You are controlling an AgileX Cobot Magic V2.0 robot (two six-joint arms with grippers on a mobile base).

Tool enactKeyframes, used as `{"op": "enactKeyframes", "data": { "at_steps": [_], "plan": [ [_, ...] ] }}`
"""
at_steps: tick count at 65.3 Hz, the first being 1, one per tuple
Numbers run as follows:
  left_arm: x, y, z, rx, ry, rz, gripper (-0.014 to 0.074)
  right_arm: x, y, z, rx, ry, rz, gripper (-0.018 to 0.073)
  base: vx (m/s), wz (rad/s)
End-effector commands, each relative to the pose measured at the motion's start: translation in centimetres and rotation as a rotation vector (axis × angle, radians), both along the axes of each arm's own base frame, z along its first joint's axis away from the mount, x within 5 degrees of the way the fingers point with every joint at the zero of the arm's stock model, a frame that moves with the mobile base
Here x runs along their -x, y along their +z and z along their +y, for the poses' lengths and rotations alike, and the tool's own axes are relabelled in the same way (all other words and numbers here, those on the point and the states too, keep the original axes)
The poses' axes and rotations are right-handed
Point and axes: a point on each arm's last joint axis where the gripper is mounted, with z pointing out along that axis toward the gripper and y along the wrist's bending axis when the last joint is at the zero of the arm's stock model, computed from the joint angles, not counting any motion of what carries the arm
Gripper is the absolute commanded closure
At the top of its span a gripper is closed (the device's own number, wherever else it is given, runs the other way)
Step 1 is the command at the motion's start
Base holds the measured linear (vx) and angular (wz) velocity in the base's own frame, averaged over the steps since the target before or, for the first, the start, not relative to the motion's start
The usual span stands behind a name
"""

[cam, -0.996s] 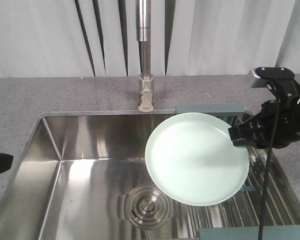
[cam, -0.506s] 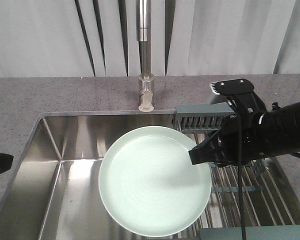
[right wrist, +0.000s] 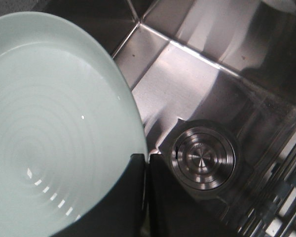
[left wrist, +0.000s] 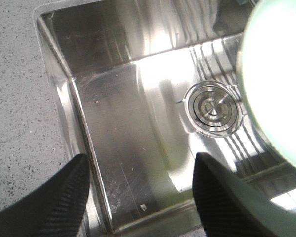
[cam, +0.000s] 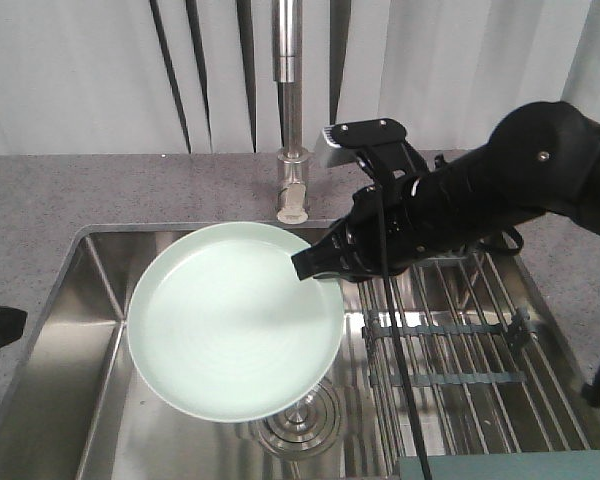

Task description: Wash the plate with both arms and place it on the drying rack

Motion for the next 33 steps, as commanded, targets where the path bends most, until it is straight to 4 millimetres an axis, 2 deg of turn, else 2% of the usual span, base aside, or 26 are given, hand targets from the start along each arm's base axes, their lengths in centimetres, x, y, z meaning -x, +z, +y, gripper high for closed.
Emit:
{"op": "enactKeyframes", "data": {
  "at_steps": [1, 14, 24, 33],
  "plan": [
    [-0.3, 1.2, -0.1, 0.034, 0.015, -0.077, 0.0165, -1.4, 3.1, 0.3, -0.055, -0.021, -0.108, 0.0564, 0.0, 0.0],
    [-0.3, 1.2, -0.1, 0.034, 0.015, -0.077, 0.0165, -4.6, 4.0, -0.6, -0.05, -0.064, -0.137, 0.0564, 0.0, 0.0],
    [-0.3, 1.2, -0.1, 0.034, 0.015, -0.077, 0.0165, -6.0, 4.1, -2.9, -0.029, -0.127, -0.152, 0.0564, 0.0, 0.0],
    [-0.3, 1.2, -0.1, 0.034, 0.015, -0.077, 0.0165, -6.2, 4.2, -5.4, 0.01, -0.174, -0.117, 0.0564, 0.0, 0.0]
  ]
}}
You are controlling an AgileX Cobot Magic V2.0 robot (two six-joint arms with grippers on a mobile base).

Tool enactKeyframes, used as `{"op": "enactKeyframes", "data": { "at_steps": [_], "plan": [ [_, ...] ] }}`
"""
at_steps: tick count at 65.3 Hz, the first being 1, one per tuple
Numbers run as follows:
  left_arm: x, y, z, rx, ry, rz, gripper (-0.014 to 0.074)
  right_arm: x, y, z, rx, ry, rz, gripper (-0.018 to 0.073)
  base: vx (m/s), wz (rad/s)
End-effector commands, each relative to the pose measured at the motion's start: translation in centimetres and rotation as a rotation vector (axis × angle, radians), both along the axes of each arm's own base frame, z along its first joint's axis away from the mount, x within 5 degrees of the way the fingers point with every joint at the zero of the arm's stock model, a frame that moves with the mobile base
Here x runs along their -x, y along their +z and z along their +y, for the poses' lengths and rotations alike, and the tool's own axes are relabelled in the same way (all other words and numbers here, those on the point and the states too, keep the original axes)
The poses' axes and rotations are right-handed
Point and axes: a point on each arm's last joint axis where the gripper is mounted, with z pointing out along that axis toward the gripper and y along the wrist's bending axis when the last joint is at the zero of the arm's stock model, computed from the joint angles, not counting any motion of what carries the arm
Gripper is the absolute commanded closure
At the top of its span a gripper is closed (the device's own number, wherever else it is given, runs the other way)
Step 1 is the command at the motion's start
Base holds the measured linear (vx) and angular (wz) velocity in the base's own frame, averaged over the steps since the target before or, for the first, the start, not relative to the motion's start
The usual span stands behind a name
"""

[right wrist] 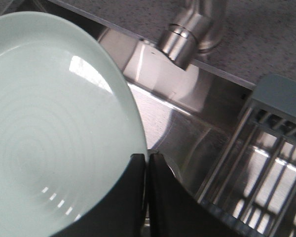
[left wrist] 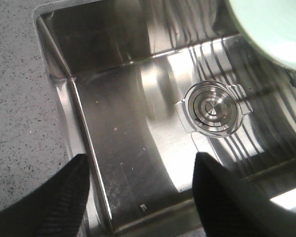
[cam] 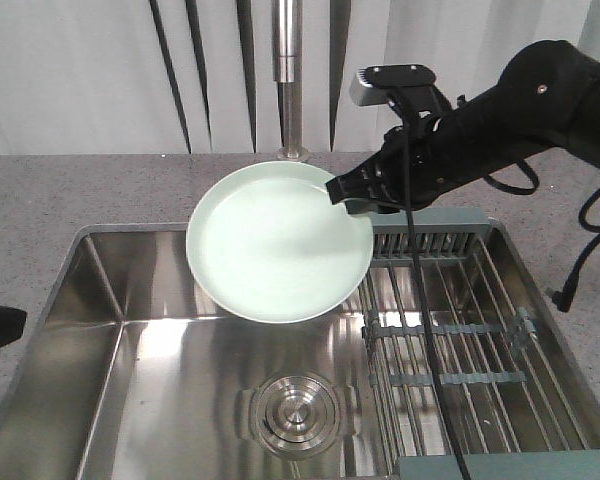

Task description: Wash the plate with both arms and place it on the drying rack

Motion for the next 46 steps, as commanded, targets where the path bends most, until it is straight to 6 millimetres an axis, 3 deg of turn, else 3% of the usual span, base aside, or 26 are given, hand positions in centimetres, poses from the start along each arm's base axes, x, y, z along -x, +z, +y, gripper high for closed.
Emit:
{"op": "enactKeyframes", "data": {
  "at_steps": [1, 14, 32, 39, 46],
  "plan": [
    [-0.3, 1.2, -0.1, 0.034, 0.015, -0.077, 0.0165, 0.4, 3.0, -2.1, -0.022, -0.057, -0.076, 0.0564, 0.0, 0.0],
    [-0.3, 1.2, -0.1, 0.034, 0.015, -0.077, 0.0165, 2.1, 2.1, -6.2, 0.031, -0.163, -0.086, 0.0564, 0.0, 0.0],
    [-0.3, 1.2, -0.1, 0.034, 0.015, -0.077, 0.0165, 4.1, -2.2, -14.5, 0.103, -0.374, 0.011, 0.0564, 0.0, 0.0],
    [-0.3, 1.2, -0.1, 0.034, 0.015, -0.077, 0.0165, 4.0, -3.5, -16.3, 0.134, -0.391, 0.039, 0.0564, 0.0, 0.0],
    [-0.3, 1.2, -0.1, 0.034, 0.015, -0.077, 0.0165, 3.6, -4.4, -16.8, 0.193, -0.339, 0.038, 0.0564, 0.0, 0.0]
  ]
}}
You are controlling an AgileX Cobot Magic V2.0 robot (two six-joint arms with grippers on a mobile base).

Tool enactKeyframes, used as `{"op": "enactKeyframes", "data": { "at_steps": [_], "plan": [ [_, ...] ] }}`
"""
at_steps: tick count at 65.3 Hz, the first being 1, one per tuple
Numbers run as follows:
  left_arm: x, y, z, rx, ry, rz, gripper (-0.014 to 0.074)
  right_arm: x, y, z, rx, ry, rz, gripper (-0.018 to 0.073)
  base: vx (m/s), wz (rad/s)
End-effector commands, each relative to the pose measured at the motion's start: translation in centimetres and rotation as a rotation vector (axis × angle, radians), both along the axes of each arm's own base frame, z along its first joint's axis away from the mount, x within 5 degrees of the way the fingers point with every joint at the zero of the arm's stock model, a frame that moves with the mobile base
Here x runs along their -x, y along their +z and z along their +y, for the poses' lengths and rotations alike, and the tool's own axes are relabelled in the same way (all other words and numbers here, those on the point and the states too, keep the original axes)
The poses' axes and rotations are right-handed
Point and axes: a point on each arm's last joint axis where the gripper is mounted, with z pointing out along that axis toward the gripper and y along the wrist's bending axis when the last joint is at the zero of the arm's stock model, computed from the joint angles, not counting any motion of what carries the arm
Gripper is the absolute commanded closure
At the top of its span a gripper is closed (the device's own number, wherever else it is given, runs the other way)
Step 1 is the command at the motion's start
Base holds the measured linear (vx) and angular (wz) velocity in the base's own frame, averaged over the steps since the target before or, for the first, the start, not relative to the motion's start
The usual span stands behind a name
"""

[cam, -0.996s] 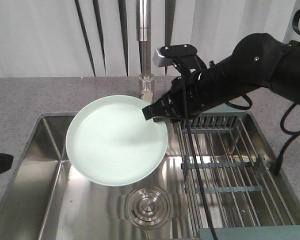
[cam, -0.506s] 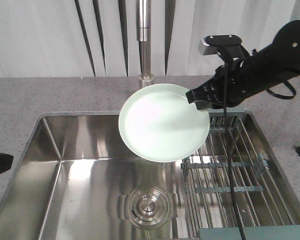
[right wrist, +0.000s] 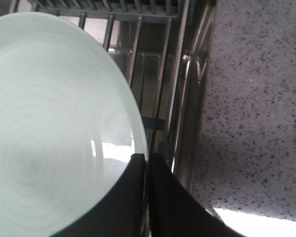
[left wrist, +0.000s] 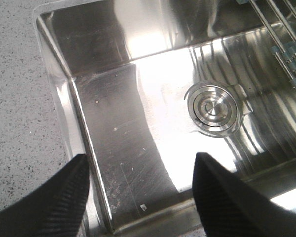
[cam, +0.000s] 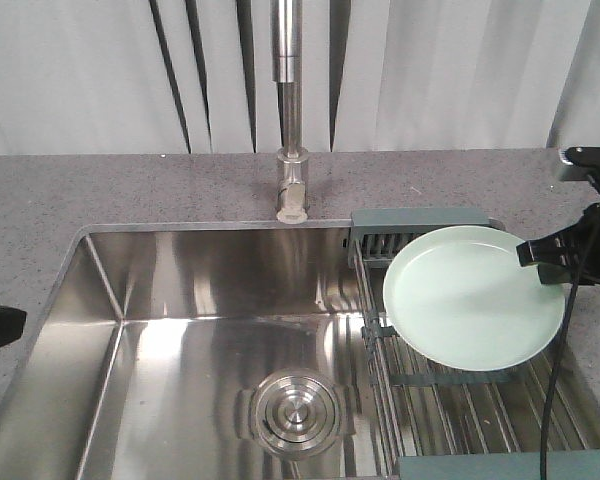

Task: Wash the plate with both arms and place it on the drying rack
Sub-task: 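Lower the plate onto the drying rack with the right gripper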

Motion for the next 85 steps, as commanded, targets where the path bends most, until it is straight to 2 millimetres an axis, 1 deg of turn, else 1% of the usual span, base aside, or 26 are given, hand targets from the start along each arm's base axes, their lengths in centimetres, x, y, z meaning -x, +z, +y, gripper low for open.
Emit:
{"op": "enactKeyframes", "data": {
  "at_steps": [1, 8, 21, 27, 30, 36, 45, 48, 52, 56, 68, 76, 85],
  "plan": [
    [-0.3, 1.2, -0.1, 0.034, 0.015, -0.077, 0.0165, -0.5, 1.2, -0.6, 0.056, 0.042, -0.088, 0.0564, 0.0, 0.0],
    [-0.3, 1.2, -0.1, 0.034, 0.015, -0.077, 0.0165, -1.1, 0.1, -0.6, 0.083, 0.104, -0.074, 0.0564, 0.0, 0.0],
    [-0.3, 1.2, -0.1, 0.034, 0.015, -0.077, 0.0165, -2.3, -2.2, -0.9, 0.087, 0.096, -0.041, 0.0561, 0.0, 0.0],
    [-0.3, 1.2, -0.1, 0.034, 0.015, -0.077, 0.0165, -2.6, -2.9, -0.9, 0.087, 0.096, -0.024, 0.0539, 0.0, 0.0],
    [-0.3, 1.2, -0.1, 0.034, 0.015, -0.077, 0.0165, -2.6, -3.0, -0.9, 0.087, 0.098, -0.02, 0.0517, 0.0, 0.0],
    [-0.3, 1.2, -0.1, 0.034, 0.015, -0.077, 0.0165, -2.6, -2.9, -0.9, 0.088, 0.098, -0.024, 0.0442, 0.0, 0.0],
    [-0.3, 1.2, -0.1, 0.034, 0.015, -0.077, 0.0165, -2.5, -2.9, -0.9, 0.081, 0.095, -0.014, 0.0292, 0.0, 0.0],
    [-0.3, 1.2, -0.1, 0.034, 0.015, -0.077, 0.0165, -2.5, -2.9, -0.9, 0.073, 0.087, -0.005, 0.0256, 0.0, 0.0],
    [-0.3, 1.2, -0.1, 0.034, 0.015, -0.077, 0.0165, -2.3, -2.7, -0.8, 0.061, 0.072, 0.001, 0.0224, 0.0, 0.0],
    [-0.3, 1.2, -0.1, 0.034, 0.015, -0.077, 0.0165, -2.1, -2.2, -0.8, 0.058, 0.067, -0.005, 0.0217, 0.0, 0.0],
    [-0.3, 1.2, -0.1, 0.034, 0.015, -0.077, 0.0165, -0.9, 0.2, -0.6, 0.073, 0.071, -0.057, 0.0231, 0.0, 0.0],
    [-0.3, 1.2, -0.1, 0.034, 0.015, -0.077, 0.0165, 0.4, 2.2, -0.3, 0.064, 0.068, -0.089, 0.0246, 0.0, 0.0],
    [-0.3, 1.2, -0.1, 0.034, 0.015, -0.077, 0.0165, 2.0, 3.7, 0.2, 0.027, 0.078, -0.079, 0.026, 0.0, 0.0]
  ]
}}
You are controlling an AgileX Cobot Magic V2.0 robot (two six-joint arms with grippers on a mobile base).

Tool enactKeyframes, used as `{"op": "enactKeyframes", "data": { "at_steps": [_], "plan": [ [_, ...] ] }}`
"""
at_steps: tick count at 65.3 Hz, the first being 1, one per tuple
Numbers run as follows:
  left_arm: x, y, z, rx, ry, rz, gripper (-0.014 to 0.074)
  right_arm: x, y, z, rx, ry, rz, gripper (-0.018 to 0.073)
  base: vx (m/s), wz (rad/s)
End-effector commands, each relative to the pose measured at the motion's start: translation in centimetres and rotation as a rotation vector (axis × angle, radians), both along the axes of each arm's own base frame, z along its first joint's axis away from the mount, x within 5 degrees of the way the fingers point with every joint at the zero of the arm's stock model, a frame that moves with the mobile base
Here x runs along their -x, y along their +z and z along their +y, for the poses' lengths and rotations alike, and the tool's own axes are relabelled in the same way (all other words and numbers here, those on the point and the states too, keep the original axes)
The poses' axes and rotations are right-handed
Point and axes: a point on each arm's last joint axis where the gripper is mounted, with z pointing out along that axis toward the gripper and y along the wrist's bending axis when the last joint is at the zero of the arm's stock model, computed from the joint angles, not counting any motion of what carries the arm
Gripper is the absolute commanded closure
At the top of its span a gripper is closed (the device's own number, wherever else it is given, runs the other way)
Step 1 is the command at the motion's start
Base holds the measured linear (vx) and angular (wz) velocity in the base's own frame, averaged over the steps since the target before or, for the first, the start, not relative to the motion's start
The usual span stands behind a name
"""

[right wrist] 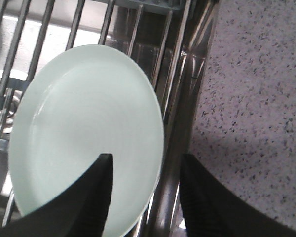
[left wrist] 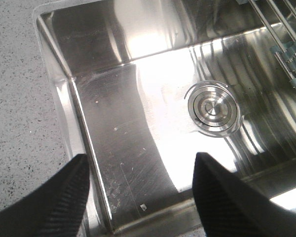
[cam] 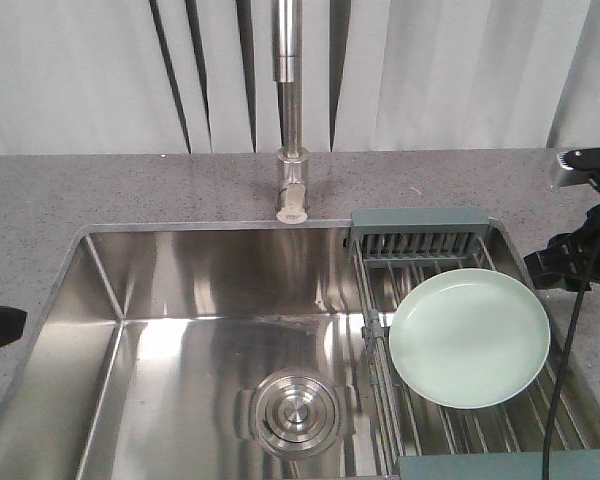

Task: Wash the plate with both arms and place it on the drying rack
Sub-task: 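Open the right gripper and withdraw it from the plate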

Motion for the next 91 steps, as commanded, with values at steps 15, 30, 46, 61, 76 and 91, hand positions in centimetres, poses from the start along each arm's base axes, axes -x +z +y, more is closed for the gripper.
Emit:
{"op": "enactKeyframes", "data": {
  "at_steps": [15, 30, 46, 61, 76, 91],
  "plan": [
    [-0.3, 1.2, -0.1, 0.034, 0.015, -0.077, 0.0165, 3.2, 4.9, 0.6, -0.037, -0.02, -0.072, 0.0269, 0.0, 0.0],
    [-0.3, 1.2, -0.1, 0.034, 0.015, -0.077, 0.0165, 5.2, 6.8, 2.6, 0.056, 0.023, -0.116, 0.0269, 0.0, 0.0],
    [-0.3, 1.2, -0.1, 0.034, 0.015, -0.077, 0.0165, 8.1, 9.0, 5.6, 0.065, 0.012, -0.169, 0.0269, 0.0, 0.0],
    [-0.3, 1.2, -0.1, 0.034, 0.015, -0.077, 0.0165, 12.3, 7.7, 6.4, -0.055, 0.032, -0.254, 0.0269, 0.0, 0.0],
    [-0.3, 1.2, -0.1, 0.034, 0.015, -0.077, 0.0165, 16.6, 4.8, 5.6, -0.054, 0.026, -0.269, 0.0269, 0.0, 0.0],
    [-0.3, 1.2, -0.1, 0.034, 0.015, -0.077, 0.0165, 19.5, 3.4, 5.0, -0.062, 0.024, -0.305, 0.0269, 0.0, 0.0]
  ]
}}
